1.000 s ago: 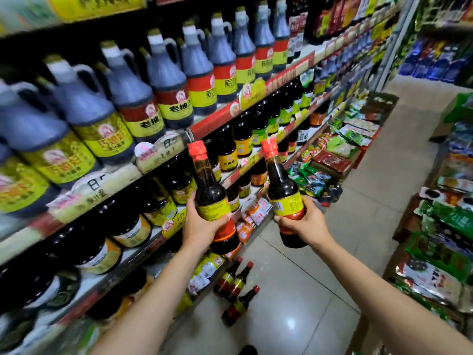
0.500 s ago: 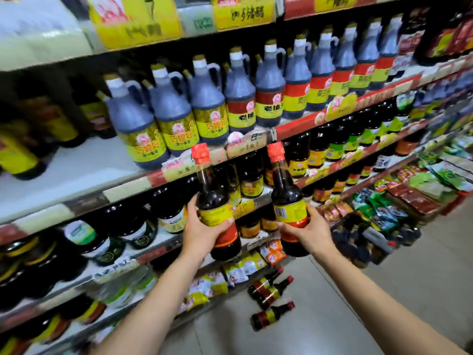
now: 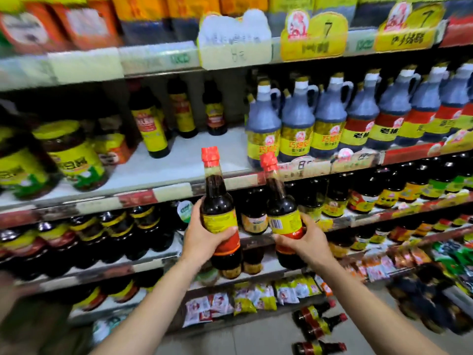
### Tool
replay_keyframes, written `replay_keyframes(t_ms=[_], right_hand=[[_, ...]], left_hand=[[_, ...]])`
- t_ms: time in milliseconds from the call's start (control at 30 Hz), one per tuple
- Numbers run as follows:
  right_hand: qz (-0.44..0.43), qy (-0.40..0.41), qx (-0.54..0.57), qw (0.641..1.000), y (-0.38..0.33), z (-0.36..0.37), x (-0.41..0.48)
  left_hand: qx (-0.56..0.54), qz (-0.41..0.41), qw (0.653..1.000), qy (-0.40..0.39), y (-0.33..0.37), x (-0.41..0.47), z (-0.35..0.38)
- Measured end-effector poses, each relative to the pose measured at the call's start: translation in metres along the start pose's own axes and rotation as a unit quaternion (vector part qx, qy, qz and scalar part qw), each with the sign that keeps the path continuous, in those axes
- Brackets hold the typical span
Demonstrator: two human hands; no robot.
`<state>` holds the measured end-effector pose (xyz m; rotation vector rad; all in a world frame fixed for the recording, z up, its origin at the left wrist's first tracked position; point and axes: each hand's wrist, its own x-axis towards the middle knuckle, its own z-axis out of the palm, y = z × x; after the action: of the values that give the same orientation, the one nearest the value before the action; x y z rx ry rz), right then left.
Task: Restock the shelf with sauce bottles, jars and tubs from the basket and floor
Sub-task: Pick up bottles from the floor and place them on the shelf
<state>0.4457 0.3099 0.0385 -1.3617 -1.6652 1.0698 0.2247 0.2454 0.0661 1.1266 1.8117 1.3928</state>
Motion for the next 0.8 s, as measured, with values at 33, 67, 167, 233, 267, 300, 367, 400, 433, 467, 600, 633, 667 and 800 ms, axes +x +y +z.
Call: replay_keyframes(t_ms=[33, 67, 167, 233, 267, 300, 367, 400, 433, 467, 600, 633, 667, 800], right_hand=[[-0.003, -0.01, 0.003, 1.0, -0.005, 0.01, 0.002], [-0.005, -0.021, 0.007, 1.0, -0.013, 0.021, 0.003], [-0.008, -0.042, 0.021, 0.999, -0.03, 0.044, 0.004], [-0.017, -0.059, 0.03, 0.998, -0.042, 0.068, 0.014], [-0.017, -0.058, 0.037, 0.997, -0.043, 0.069, 0.015], [-0.019, -0.066, 0.047, 0.997, -0.049, 0.077, 0.019], [-0.019, -0.072, 0.06, 0.995, -0.06, 0.09, 0.03], [-0.02, -0.078, 0.067, 0.995, -0.064, 0.095, 0.036], [-0.019, -0.087, 0.075, 0.993, -0.071, 0.1, 0.042], [-0.017, -0.092, 0.085, 0.992, -0.076, 0.103, 0.048], [-0.027, -0.134, 0.126, 0.983, -0.099, 0.109, 0.08], [-0.029, -0.147, 0.145, 0.978, -0.107, 0.11, 0.088], [-0.028, -0.157, 0.162, 0.974, -0.113, 0.11, 0.095], [-0.021, -0.168, 0.22, 0.961, -0.133, 0.116, 0.126]], left_hand=[[-0.001, -0.002, 1.0, 0.006, -0.001, 0.0, -0.01], [0.001, -0.004, 1.0, 0.014, -0.003, 0.002, -0.023], [0.022, -0.003, 0.999, 0.035, -0.006, 0.003, -0.048], [0.022, -0.006, 0.998, 0.057, -0.01, 0.011, -0.071], [0.014, -0.008, 0.999, 0.049, -0.009, 0.011, -0.073], [0.012, -0.01, 0.998, 0.057, -0.011, 0.014, -0.08], [0.002, -0.013, 0.997, 0.07, -0.011, 0.022, -0.092], [-0.001, -0.013, 0.997, 0.074, -0.011, 0.025, -0.096], [-0.005, -0.011, 0.997, 0.079, -0.01, 0.029, -0.1], [-0.01, -0.012, 0.996, 0.083, -0.008, 0.034, -0.103], [-0.024, 0.002, 0.997, 0.075, 0.007, 0.059, -0.111], [-0.025, 0.01, 0.997, 0.071, 0.013, 0.068, -0.112], [-0.024, 0.013, 0.998, 0.064, 0.019, 0.074, -0.112], [-0.019, 0.029, 0.998, 0.053, 0.039, 0.109, -0.107]])
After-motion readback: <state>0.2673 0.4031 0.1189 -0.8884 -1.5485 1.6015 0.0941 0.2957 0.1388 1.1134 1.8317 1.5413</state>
